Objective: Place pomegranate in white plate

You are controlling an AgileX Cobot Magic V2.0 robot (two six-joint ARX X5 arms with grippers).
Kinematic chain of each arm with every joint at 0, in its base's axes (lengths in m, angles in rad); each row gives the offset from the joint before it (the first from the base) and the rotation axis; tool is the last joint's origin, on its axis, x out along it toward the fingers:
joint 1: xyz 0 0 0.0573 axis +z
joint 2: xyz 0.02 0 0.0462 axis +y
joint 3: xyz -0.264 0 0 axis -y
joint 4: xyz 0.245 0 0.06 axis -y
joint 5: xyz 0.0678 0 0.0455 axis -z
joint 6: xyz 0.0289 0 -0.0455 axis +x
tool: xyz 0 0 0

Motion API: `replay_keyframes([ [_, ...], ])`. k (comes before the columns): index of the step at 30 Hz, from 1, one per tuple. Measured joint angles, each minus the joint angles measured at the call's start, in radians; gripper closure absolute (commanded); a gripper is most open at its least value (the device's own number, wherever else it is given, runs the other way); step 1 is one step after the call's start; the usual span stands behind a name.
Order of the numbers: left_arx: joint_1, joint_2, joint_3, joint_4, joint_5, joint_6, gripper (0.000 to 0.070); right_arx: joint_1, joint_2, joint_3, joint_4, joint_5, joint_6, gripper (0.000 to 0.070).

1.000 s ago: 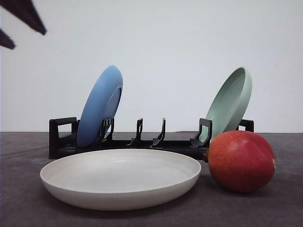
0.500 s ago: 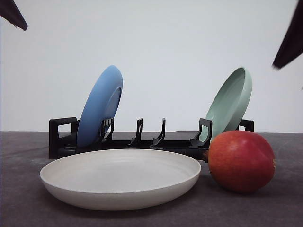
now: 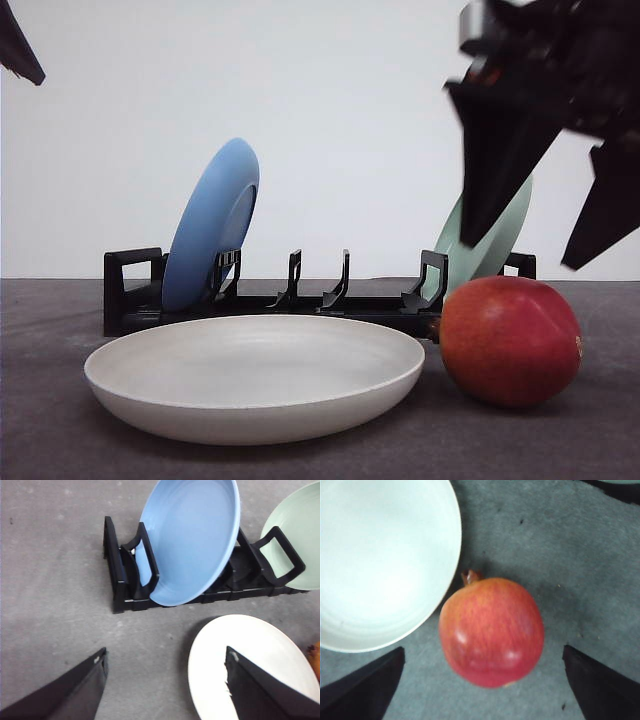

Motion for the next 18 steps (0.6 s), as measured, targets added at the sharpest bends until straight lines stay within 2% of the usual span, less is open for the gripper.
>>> replay_keyframes([
  [8, 0.000, 0.000, 0.000, 0.002, -0.030, 0.001, 0.0265, 0.000, 0.094, 0.000, 0.065, 0.005, -0.023, 0.0003],
  [15, 0.000, 0.000, 0.000, 0.003, -0.030, 0.002, 0.0266, 0.000, 0.166, 0.000, 0.070, 0.004, -0.029, 0.0007],
  [18, 0.000, 0.000, 0.000, 0.003, -0.030, 0.002, 0.0266, 0.000, 0.188, 0.000, 0.070, 0.004, -0.034, 0.0054],
])
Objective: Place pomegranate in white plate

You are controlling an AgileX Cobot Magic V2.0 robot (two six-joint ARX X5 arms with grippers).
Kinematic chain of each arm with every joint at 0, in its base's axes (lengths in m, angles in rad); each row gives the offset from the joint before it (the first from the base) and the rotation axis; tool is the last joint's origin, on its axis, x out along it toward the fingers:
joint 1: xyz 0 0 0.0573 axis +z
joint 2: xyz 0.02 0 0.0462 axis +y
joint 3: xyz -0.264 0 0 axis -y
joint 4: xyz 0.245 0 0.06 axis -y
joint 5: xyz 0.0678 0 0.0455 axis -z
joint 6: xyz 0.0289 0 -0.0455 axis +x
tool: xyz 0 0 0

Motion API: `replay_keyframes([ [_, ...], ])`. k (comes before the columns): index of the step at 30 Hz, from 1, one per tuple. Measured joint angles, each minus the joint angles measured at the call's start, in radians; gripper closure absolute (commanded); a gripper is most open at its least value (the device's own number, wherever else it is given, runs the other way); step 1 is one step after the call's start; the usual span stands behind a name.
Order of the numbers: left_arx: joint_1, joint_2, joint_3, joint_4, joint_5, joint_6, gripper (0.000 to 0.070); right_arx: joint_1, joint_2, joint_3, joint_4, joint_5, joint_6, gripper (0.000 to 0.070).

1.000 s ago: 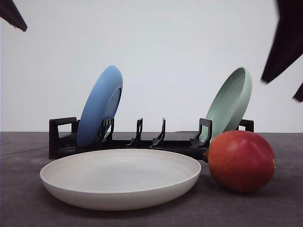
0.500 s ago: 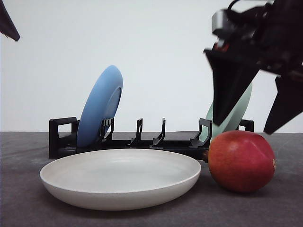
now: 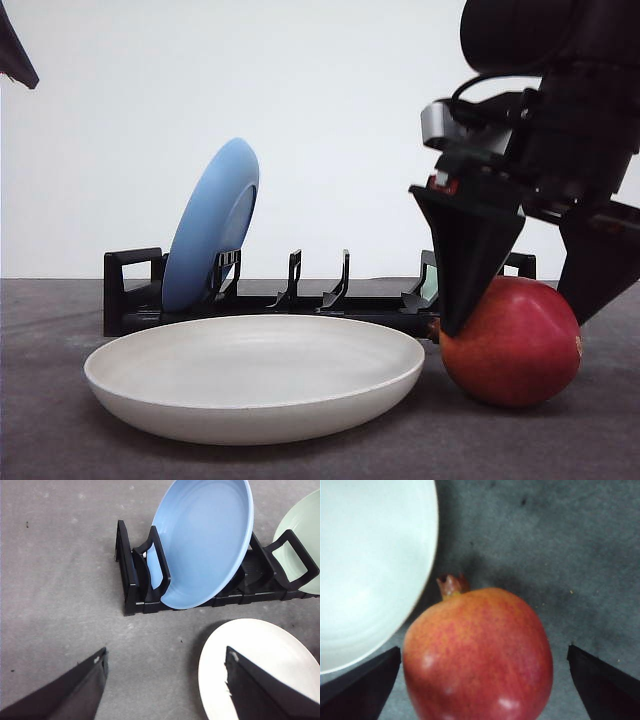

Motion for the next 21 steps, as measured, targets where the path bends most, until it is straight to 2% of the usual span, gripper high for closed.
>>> replay_keyframes([
  [2, 0.000, 0.000, 0.000, 0.000, 0.000, 0.000, 0.0266, 0.000, 0.011, 0.000, -0.001, 0.000, -0.002, 0.0118],
  [5, 0.000, 0.000, 0.000, 0.000, 0.000, 0.000, 0.0266, 0.000, 0.021, 0.002, -0.009, -0.007, -0.004, 0.0165],
  [10, 0.000, 0.000, 0.000, 0.000, 0.000, 0.000, 0.0266, 0.000, 0.021, 0.008, -0.032, -0.009, -0.006, 0.0169],
  [13, 0.000, 0.000, 0.000, 0.001, 0.000, 0.000, 0.0266, -0.001, 0.021, 0.031, -0.107, -0.006, -0.015, 0.0169],
  [17, 0.000, 0.000, 0.000, 0.001, 0.000, 0.000, 0.0266, 0.000, 0.022, 0.107, -0.223, 0.003, -0.055, 0.0169],
  [21, 0.000, 0.000, 0.000, 0.002, 0.000, 0.000, 0.0266, 0.025, 0.022, 0.194, -0.262, 0.004, -0.090, 0.0169],
])
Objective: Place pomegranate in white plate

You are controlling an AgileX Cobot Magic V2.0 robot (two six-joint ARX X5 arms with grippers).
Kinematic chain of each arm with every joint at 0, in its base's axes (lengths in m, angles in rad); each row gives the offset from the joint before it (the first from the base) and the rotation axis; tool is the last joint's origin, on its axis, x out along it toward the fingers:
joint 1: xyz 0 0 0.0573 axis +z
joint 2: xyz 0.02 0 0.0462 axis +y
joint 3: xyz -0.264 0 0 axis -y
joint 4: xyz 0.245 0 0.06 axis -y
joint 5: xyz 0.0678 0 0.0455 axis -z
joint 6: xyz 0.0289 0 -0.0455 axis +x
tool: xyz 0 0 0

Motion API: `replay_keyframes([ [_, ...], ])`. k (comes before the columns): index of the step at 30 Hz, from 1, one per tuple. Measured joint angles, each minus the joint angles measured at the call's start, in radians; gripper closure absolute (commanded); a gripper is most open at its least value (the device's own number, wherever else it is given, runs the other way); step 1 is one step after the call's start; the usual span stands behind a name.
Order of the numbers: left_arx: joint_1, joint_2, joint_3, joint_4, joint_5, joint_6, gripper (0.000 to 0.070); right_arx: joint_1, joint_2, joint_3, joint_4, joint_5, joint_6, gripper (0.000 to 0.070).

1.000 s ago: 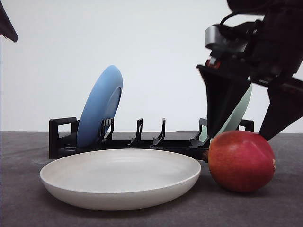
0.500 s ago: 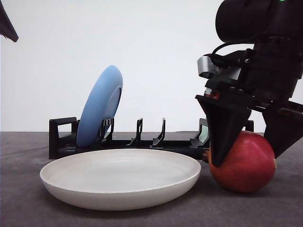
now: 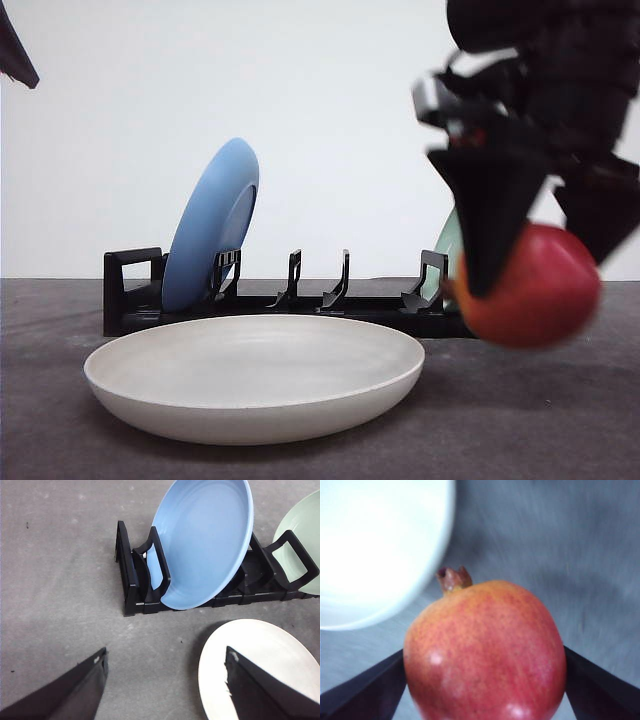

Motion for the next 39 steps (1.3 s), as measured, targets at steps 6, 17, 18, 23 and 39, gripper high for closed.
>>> replay_keyframes([
  [6, 0.000, 0.000, 0.000, 0.001, 0.000, 0.000, 0.0266, 0.087, 0.033, 0.086, 0.019, -0.016, -0.021, 0.0169],
  [17, 0.000, 0.000, 0.000, 0.001, 0.000, 0.000, 0.0266, 0.215, 0.203, 0.114, 0.228, -0.030, -0.016, 0.0169],
  [18, 0.000, 0.000, 0.000, 0.001, 0.000, 0.000, 0.0266, 0.221, 0.217, 0.114, 0.246, -0.030, -0.014, 0.0169],
  [23, 0.000, 0.000, 0.000, 0.002, 0.000, 0.000, 0.0266, 0.236, 0.261, 0.114, 0.328, -0.030, -0.010, 0.0168],
  [39, 0.000, 0.000, 0.000, 0.002, 0.000, 0.000, 0.0266, 0.237, 0.300, 0.114, 0.362, -0.032, -0.010, 0.0109],
])
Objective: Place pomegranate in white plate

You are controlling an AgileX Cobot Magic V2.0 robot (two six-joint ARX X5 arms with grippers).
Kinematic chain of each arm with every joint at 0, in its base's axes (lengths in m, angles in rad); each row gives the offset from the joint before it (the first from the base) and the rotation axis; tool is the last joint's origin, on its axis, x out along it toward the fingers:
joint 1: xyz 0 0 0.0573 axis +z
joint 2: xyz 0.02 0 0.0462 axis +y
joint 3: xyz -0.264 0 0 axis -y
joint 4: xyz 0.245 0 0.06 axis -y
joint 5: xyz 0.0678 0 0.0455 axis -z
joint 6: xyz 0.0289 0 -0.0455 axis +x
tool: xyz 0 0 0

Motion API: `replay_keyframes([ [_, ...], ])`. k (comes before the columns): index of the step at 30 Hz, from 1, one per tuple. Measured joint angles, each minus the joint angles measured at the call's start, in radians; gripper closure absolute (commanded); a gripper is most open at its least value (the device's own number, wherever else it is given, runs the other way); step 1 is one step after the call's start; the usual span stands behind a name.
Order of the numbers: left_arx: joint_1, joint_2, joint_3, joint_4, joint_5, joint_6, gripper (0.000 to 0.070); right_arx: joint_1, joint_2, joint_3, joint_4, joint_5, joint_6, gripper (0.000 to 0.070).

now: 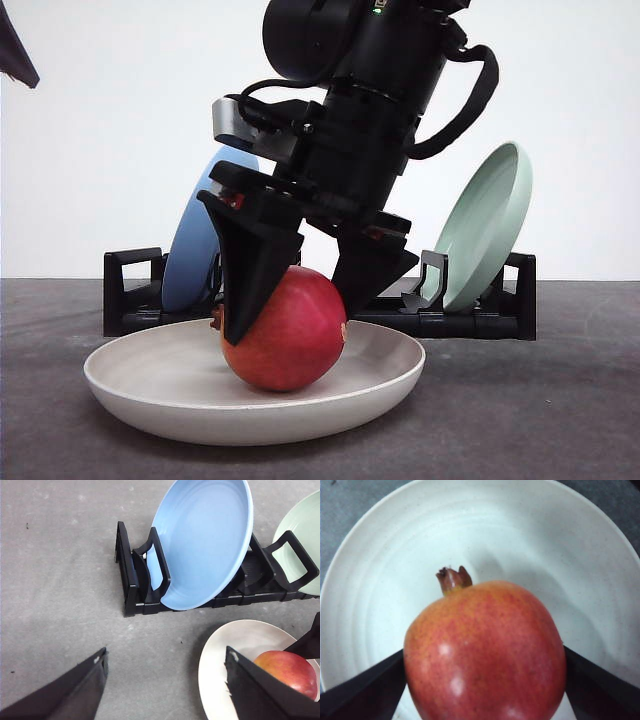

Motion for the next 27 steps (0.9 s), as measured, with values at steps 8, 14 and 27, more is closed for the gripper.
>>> replay_keyframes([
  [8, 0.000, 0.000, 0.000, 0.000, 0.000, 0.000, 0.0266, 0.000, 0.000, 0.000, 0.002, 0.000, -0.001, 0.0007],
  [14, 0.000, 0.000, 0.000, 0.000, 0.000, 0.000, 0.0266, -0.008, -0.047, 0.000, 0.014, 0.000, -0.036, 0.0009],
  [27, 0.000, 0.000, 0.000, 0.000, -0.003, 0.000, 0.0266, -0.089, -0.405, -0.203, 0.253, 0.000, -0.046, 0.0018],
])
